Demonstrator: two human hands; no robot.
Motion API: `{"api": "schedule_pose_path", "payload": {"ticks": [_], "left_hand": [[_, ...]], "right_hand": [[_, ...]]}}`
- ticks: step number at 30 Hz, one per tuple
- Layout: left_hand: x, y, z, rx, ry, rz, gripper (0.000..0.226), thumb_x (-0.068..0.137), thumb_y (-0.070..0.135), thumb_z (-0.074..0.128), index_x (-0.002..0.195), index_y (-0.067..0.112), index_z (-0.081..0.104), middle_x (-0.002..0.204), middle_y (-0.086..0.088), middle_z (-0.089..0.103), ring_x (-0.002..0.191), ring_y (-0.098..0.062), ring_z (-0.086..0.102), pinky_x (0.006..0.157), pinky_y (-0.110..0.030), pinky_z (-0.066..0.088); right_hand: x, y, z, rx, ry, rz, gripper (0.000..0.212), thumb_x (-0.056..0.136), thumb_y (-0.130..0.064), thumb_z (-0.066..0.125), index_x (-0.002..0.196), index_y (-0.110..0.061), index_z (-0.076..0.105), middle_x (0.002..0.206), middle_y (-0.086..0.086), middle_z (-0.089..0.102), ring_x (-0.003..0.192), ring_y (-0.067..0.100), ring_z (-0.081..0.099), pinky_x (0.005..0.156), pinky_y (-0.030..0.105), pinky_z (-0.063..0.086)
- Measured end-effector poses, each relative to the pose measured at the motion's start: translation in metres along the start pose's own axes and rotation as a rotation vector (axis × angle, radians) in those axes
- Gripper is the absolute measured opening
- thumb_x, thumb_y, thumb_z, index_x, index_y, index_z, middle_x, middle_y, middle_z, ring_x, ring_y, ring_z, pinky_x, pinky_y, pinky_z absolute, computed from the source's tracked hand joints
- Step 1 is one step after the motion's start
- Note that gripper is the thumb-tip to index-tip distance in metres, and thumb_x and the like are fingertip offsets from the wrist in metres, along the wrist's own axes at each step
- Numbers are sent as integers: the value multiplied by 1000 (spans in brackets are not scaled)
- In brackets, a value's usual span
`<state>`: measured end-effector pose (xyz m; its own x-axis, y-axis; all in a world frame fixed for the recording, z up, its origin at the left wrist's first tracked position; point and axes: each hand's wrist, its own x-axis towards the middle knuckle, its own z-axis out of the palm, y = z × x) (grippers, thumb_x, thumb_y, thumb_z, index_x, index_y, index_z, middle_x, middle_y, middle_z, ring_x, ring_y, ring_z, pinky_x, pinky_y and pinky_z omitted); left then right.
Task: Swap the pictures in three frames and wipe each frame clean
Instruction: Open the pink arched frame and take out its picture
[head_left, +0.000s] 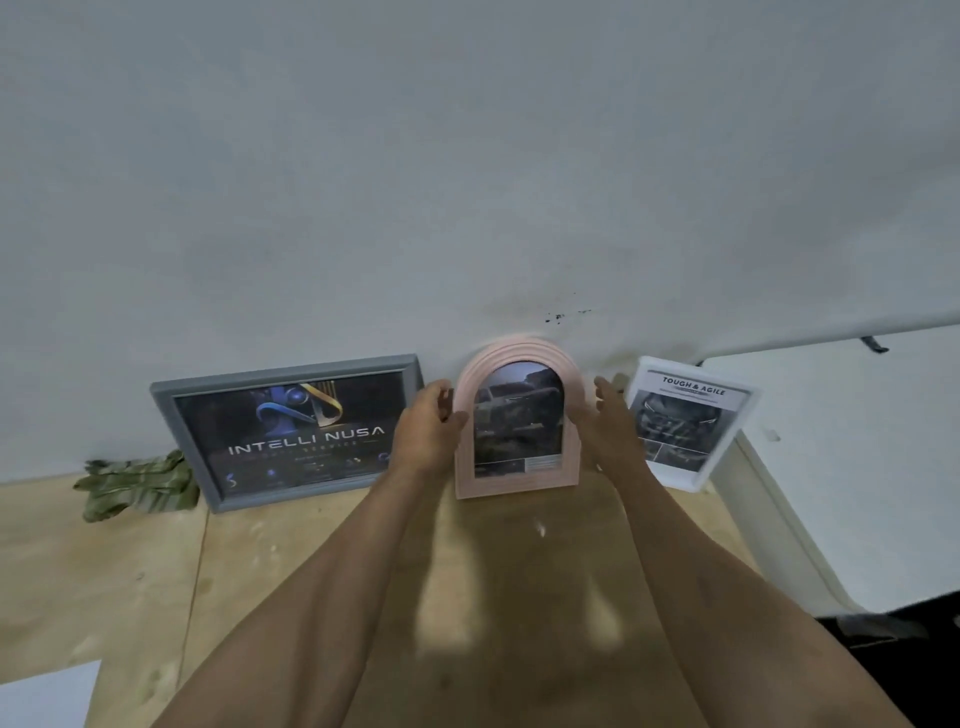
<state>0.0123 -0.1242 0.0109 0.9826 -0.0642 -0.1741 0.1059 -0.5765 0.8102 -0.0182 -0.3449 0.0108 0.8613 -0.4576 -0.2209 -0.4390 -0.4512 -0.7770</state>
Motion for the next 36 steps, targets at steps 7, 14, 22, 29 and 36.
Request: {"api": "schedule_pose_path", "payload": {"ticks": [7,14,22,29,36], "left_hand": [[30,3,30,-18,47,-51,26,94,11,61,120,12,62,112,-3,68,101,-24,63,89,-34,51],[27,-1,26,-51,-11,-51,9,95,14,63,102,19,61,94,-2,66,85,-31,66,83,-52,56],[-26,15,-2,-383,-17,-142,22,98,25,59,105,8,70,105,-17,71,79,-24,65,79,-45,61],[-101,27,-33,-993,-237,-469,22,101,14,54,116,-1,57,95,-21,66,83,-30,68,64,-38,62],[-175,-61,-83,-1073,-247,-481,22,101,2,46,118,-5,58,82,-14,76,72,-23,76,68,-37,63]], "right_hand": [[42,12,3,109,-129,-89,20,90,-4,54,109,-10,58,99,6,64,93,24,61,72,33,50],[27,22,-20,84,-56,-196,24,91,-6,59,111,-12,69,96,4,71,88,22,66,80,39,55],[-59,16,-50,-49,119,-526,8,83,-16,69,89,-12,74,74,2,68,65,17,56,60,31,43],[-162,19,-1,-360,281,-655,17,81,-19,70,98,-22,73,88,-3,68,81,22,60,63,33,50],[-224,32,25,-99,-104,-312,43,81,-52,55,113,-26,67,118,-4,57,106,13,51,93,28,40]]}}
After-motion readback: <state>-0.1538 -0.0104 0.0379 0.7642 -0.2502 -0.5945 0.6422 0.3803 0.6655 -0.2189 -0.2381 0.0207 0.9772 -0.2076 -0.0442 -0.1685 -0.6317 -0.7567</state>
